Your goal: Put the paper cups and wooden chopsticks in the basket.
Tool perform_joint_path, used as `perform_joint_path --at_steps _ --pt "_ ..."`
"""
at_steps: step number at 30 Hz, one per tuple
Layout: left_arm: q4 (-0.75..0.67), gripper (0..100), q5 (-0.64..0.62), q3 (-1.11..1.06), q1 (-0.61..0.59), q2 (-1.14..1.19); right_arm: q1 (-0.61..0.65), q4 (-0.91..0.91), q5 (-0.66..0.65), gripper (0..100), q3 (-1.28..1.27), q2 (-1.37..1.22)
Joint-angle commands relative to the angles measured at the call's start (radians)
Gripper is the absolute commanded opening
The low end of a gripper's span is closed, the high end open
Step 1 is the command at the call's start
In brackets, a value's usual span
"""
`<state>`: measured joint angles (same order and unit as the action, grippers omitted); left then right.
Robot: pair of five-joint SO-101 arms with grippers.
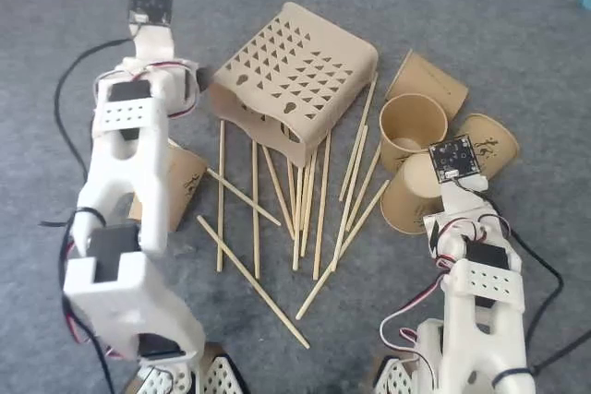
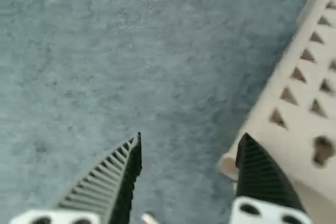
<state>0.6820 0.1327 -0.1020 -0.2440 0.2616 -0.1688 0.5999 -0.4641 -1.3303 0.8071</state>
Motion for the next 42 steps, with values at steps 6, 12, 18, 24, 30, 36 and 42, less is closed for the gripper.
perform_joint_path --at_steps 6,12,18,24,30,36,42 --pt "-0.041 26 0.143 0.007 -0.021 0.009 0.015 -0.062 -0.048 0.8 -0.014 0.021" --pt "-0.097 26 0.152 -0.11 -0.009 -0.063 0.015 -0.064 -0.048 0.8 -0.014 0.019" --pt "-0.433 26 0.183 -0.524 0.018 -0.302 0.015 -0.064 -0.048 0.8 -0.015 0.019" --pt "-0.603 26 0.193 -0.774 0.071 -0.445 0.015 -0.064 -0.048 0.8 -0.015 0.019" --pt "-0.689 26 0.143 -0.776 0.08 -0.377 0.015 -0.059 -0.048 0.8 -0.015 0.019" --pt "-1.019 26 -0.003 -0.742 0.081 -0.161 0.015 -0.056 -0.048 0.8 -0.015 0.022" --pt "-1.194 26 -0.198 -0.615 0.104 0.077 0.015 -0.056 -0.049 0.8 -0.015 0.021"
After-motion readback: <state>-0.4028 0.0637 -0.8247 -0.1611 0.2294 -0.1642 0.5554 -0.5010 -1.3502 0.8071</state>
